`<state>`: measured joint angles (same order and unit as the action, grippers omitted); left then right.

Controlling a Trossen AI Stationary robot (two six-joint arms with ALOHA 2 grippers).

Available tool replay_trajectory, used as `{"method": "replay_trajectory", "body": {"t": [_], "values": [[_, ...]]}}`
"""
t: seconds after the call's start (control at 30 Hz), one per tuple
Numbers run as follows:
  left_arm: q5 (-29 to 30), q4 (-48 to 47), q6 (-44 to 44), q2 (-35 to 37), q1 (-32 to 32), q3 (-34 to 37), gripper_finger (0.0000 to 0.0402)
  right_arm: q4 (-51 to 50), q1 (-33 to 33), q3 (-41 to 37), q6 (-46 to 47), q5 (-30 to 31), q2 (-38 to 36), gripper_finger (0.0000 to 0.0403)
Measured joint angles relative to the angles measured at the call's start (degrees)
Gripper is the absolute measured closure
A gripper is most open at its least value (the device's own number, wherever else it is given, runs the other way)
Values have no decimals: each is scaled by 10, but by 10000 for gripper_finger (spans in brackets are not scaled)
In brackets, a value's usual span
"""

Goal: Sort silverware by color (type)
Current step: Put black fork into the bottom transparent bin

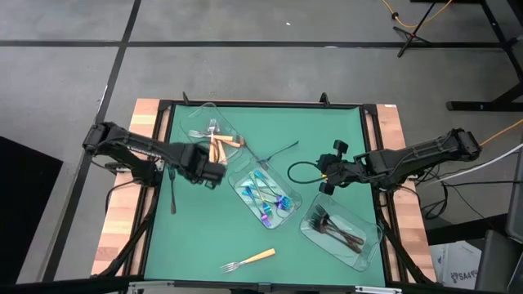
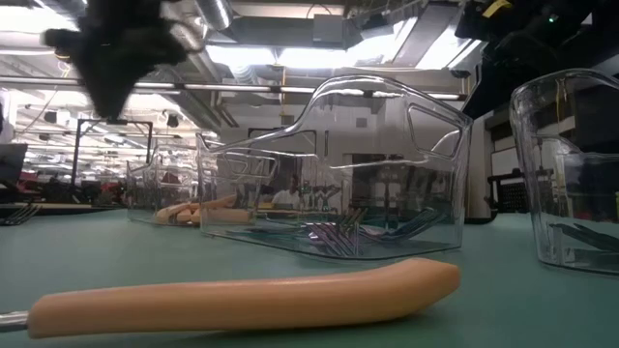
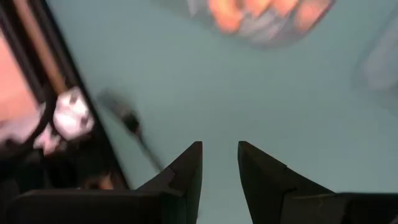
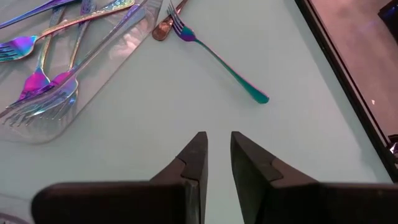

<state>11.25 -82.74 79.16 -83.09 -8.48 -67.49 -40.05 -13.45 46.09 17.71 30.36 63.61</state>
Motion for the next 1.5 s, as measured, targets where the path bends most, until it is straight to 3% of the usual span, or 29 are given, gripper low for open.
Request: {"method": "replay_trajectory", "body": {"t": [0.23, 0.47, 0.8, 1.0, 1.5], "values": [[-103, 0, 61, 0, -52, 105, 305, 0, 0, 0, 0, 0, 0, 346], [-138, 31, 97, 0, -77, 188, 305, 0, 0, 0, 0, 0, 0, 346], [-127, 97, 122, -1, -82, 267, 305, 1, 0, 0, 0, 0, 0, 346], [-88, 102, 168, -1, -82, 265, 305, 1, 0, 0, 0, 0, 0, 346], [-79, 122, 291, -2, -94, 267, 305, 1, 0, 0, 0, 0, 0, 346]]}}
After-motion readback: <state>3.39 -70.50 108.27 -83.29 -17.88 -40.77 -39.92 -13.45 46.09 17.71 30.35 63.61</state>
